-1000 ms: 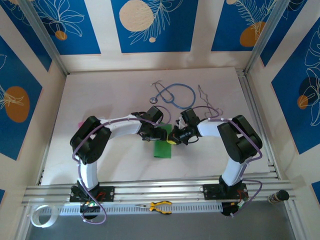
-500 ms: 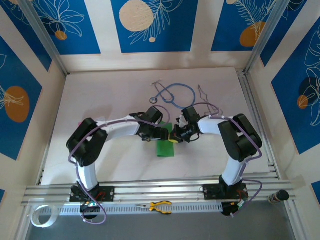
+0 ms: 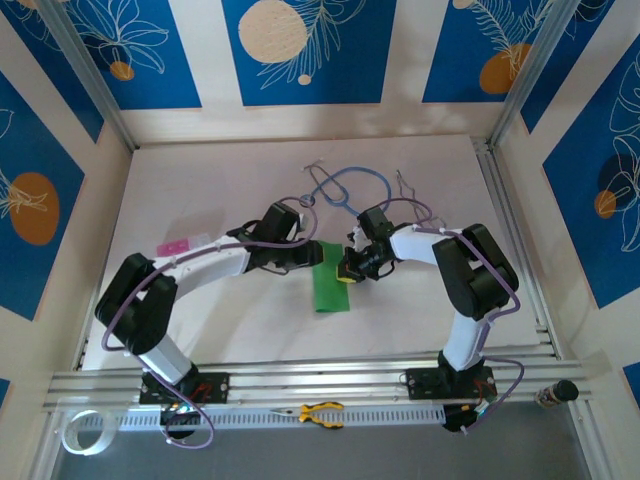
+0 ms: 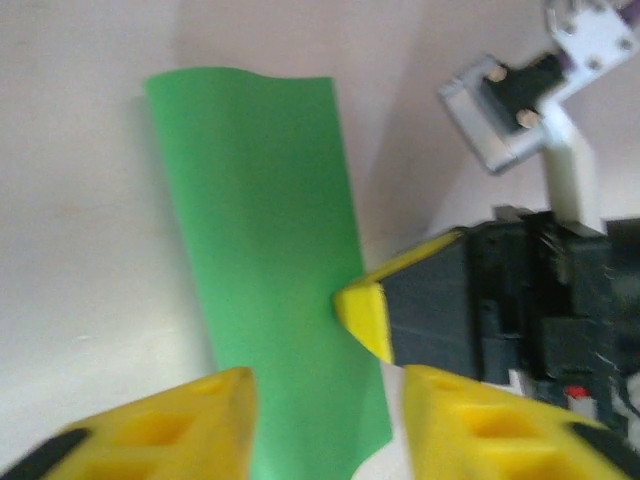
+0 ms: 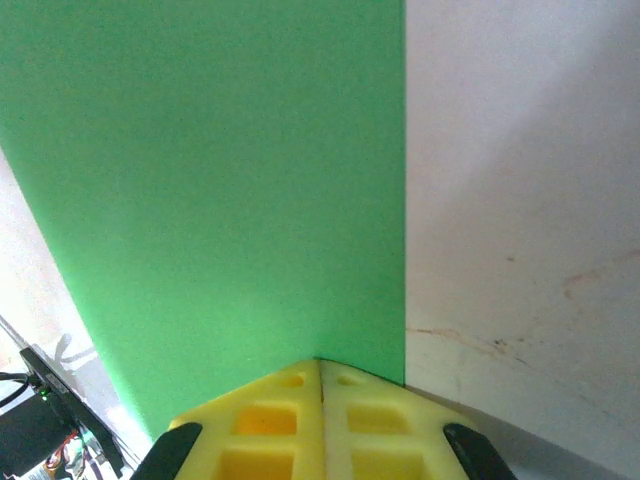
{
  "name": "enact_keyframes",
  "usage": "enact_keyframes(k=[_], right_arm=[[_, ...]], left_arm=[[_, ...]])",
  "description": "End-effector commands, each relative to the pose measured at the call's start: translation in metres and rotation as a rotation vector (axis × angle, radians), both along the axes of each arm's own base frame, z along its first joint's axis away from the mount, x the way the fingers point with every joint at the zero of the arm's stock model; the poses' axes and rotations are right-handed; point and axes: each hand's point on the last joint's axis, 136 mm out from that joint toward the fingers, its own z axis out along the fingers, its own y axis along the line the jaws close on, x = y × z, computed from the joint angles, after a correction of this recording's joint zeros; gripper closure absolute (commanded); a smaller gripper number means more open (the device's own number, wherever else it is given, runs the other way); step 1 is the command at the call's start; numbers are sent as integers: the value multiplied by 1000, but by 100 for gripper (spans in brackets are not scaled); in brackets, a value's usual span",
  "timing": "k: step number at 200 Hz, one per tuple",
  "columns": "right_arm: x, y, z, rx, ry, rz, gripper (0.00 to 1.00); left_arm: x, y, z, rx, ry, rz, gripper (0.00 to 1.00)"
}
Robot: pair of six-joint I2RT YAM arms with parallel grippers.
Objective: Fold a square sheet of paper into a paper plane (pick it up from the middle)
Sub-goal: Hold the square sheet of paper at the center of the table, then first fold the square sheet of paper in half at the center of the table.
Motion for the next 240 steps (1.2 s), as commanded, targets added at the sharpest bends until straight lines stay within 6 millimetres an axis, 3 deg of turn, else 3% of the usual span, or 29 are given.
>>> enact_keyframes(k=[1,41,100,178,240], right_arm=[[-22,-35,-42,-198,86,-19,100],[-22,-35,-42,-193,88,-22,100],[-22,-34,-44,-186,93,-34,100],[-24,-35,-46,-188,104,-41,100],[-28,-38,-50,-200,111,-46,100]], left_arm=[[-3,-23,6,-140,13,-82,71],[-4,-32,-8,-176,40,-109,100],[-8,-24,-44,-96,73,-123,100],[-16,-12,-69,-32,87,-124,100],[-31,11,-102,55,115,-106,100]])
